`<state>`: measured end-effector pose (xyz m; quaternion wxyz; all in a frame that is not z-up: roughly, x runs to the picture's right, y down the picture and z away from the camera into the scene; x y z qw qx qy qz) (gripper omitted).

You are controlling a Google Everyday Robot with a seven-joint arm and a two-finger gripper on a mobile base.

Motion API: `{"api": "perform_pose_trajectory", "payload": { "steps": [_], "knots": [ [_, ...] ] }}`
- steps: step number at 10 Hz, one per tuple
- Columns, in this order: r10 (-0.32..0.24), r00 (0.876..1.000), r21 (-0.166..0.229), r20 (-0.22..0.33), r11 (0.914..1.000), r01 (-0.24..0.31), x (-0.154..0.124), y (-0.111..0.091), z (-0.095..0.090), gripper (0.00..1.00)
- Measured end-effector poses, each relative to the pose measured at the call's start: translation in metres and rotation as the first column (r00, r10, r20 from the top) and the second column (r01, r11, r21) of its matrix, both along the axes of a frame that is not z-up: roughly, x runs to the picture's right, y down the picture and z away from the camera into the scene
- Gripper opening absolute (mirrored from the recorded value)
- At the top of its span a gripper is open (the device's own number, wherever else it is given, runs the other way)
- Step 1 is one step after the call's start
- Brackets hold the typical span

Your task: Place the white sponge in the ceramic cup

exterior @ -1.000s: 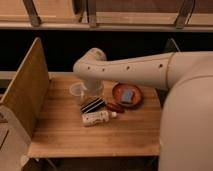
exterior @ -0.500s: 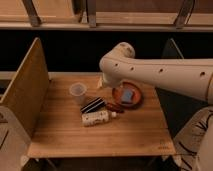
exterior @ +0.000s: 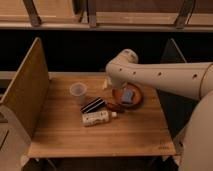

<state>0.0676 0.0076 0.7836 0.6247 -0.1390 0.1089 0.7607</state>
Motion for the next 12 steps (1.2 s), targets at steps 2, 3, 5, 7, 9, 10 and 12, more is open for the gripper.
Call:
{"api": "perform_pose_trajectory", "payload": {
  "steps": [2, 3, 5, 7, 9, 10, 12],
  "knots": [
    [0.104, 0.994, 0.003, -0.026, 0.9945, -0.104, 0.04, 0.004, 0.036, 0.65],
    [0.118, 0.993, 0.004, -0.03, 0.993, -0.118, 0.053, 0.006, 0.046, 0.65],
    [0.139, 0.988, -0.008, -0.06, 0.9901, -0.14, 0.088, 0.012, 0.061, 0.65],
    [0.139, 0.989, -0.01, -0.051, 0.9901, -0.14, 0.081, 0.011, 0.06, 0.65],
    [0.14, 0.989, -0.01, -0.051, 0.99, -0.14, 0.083, 0.012, 0.06, 0.65],
    [0.136, 0.99, -0.008, -0.045, 0.9906, -0.137, 0.082, 0.011, 0.063, 0.65],
    [0.128, 0.992, -0.019, -0.003, 0.9915, -0.128, 0.076, 0.012, 0.093, 0.65]
  ]
}}
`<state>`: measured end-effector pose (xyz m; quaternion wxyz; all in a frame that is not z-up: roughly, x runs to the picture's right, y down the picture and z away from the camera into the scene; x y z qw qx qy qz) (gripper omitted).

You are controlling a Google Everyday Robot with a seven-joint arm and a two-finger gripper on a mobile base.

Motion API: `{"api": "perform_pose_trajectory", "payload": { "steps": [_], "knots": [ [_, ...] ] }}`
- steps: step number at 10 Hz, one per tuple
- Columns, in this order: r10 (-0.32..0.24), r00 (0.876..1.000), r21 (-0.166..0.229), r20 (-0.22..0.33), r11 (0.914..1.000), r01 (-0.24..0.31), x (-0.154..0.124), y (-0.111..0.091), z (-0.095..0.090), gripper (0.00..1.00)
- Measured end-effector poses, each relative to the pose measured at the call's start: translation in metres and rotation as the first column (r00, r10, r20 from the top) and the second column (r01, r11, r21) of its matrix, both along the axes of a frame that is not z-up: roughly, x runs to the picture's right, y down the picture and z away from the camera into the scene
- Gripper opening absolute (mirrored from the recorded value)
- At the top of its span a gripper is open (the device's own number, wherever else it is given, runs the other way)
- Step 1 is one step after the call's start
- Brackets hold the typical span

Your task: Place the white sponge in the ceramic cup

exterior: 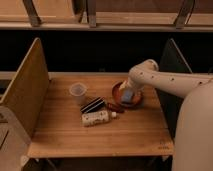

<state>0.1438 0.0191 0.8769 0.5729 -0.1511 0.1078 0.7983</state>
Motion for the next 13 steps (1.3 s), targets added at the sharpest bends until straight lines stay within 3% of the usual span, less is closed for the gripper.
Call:
{"api": "perform_pose_trajectory", "payload": {
  "steps": [3, 6, 10, 13],
  "knots": [
    [-0.037, 0.997, -0.04, 0.072, 0.9984, 0.04, -0.008, 0.012, 0.041, 0.65],
    [-0.095, 0.989, -0.094, 0.112, 0.9899, 0.106, -0.007, 0.029, 0.064, 0.65],
    [-0.172, 0.983, -0.158, 0.069, 0.9706, 0.181, 0.032, 0.031, 0.087, 0.65],
    [-0.177, 0.983, -0.196, 0.051, 0.9634, 0.183, 0.046, 0.035, 0.101, 0.65]
  ]
}}
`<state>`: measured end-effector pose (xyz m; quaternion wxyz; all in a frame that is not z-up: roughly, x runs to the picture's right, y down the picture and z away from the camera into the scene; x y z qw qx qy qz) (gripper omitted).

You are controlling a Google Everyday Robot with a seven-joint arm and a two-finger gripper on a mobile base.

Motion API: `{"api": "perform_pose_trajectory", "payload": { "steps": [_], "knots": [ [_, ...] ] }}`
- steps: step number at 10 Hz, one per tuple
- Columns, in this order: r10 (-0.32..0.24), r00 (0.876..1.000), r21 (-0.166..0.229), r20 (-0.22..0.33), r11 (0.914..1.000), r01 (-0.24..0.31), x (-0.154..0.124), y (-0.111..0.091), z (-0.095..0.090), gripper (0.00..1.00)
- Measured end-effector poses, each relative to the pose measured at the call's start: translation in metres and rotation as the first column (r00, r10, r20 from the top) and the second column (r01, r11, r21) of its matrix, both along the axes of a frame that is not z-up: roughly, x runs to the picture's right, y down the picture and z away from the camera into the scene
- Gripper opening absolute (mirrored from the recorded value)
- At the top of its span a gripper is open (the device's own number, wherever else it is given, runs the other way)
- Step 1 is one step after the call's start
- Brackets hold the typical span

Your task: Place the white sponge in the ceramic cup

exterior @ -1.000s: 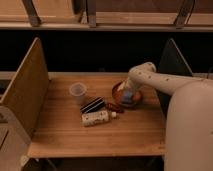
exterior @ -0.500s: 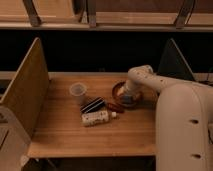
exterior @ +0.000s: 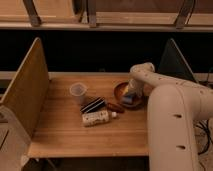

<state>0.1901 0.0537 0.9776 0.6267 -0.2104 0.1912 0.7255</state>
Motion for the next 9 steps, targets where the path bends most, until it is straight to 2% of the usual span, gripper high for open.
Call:
{"api": "perform_pose_trajectory", "payload": {
  "steps": [3, 5, 6, 9],
  "knots": [
    [0.028, 1.0, -0.027, 0.003, 0.9992, -0.028, -0.003, 0.005, 0.014, 0.63],
    [0.057, 0.998, -0.039, 0.026, 0.9977, -0.056, -0.013, 0.002, 0.016, 0.47],
    [0.081, 0.996, -0.042, 0.044, 0.996, -0.079, -0.02, -0.002, 0.016, 0.34],
    [0.122, 0.989, -0.026, 0.082, 0.9924, -0.12, -0.035, -0.017, 0.014, 0.07]
  ]
}}
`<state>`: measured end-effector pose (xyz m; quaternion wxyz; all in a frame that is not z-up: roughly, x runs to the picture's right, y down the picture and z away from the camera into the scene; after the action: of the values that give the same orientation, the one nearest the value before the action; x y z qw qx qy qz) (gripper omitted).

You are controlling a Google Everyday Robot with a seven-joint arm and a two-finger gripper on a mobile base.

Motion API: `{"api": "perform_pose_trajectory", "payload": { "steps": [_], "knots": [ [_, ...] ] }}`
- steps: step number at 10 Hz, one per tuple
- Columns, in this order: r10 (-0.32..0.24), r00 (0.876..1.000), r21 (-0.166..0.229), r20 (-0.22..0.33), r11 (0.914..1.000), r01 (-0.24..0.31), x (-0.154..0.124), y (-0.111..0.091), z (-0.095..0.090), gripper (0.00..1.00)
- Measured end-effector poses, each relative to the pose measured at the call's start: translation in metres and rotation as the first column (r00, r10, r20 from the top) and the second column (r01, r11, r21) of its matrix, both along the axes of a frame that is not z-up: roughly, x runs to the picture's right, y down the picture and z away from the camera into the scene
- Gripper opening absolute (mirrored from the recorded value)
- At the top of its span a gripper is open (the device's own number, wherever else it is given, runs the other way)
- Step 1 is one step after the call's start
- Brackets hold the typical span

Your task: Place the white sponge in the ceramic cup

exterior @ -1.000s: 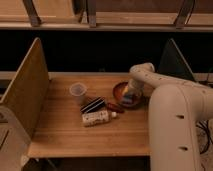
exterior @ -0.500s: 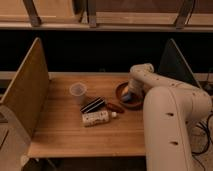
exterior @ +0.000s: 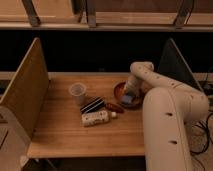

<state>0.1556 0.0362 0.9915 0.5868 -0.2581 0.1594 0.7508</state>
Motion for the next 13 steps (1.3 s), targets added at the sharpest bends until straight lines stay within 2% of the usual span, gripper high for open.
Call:
{"api": "perform_pose_trajectory", "payload": {
  "steps": [1, 4, 7, 8, 10, 11, 12, 13],
  "knots": [
    [0.009, 1.0, 0.007, 0.018, 0.9999, -0.009, -0.01, -0.005, -0.001, 0.0],
    [0.03, 0.999, 0.037, 0.028, 0.9988, -0.031, -0.011, -0.019, -0.007, 0.0],
    [0.021, 1.0, 0.13, 0.022, 0.9912, -0.023, -0.016, -0.058, -0.022, 0.0],
    [0.0, 1.0, 0.184, 0.018, 0.983, -0.003, -0.019, -0.081, -0.034, 0.0],
    [-0.053, 0.998, 0.264, 0.016, 0.9633, 0.047, -0.03, -0.114, -0.054, 0.0],
    [-0.111, 0.994, 0.313, 0.017, 0.9443, 0.101, -0.044, -0.133, -0.067, 0.0],
    [-0.15, 0.988, 0.339, 0.018, 0.9312, 0.135, -0.055, -0.143, -0.075, 0.0],
    [-0.205, 0.979, 0.364, 0.019, 0.9131, 0.184, -0.072, -0.153, -0.083, 0.0]
  ]
}}
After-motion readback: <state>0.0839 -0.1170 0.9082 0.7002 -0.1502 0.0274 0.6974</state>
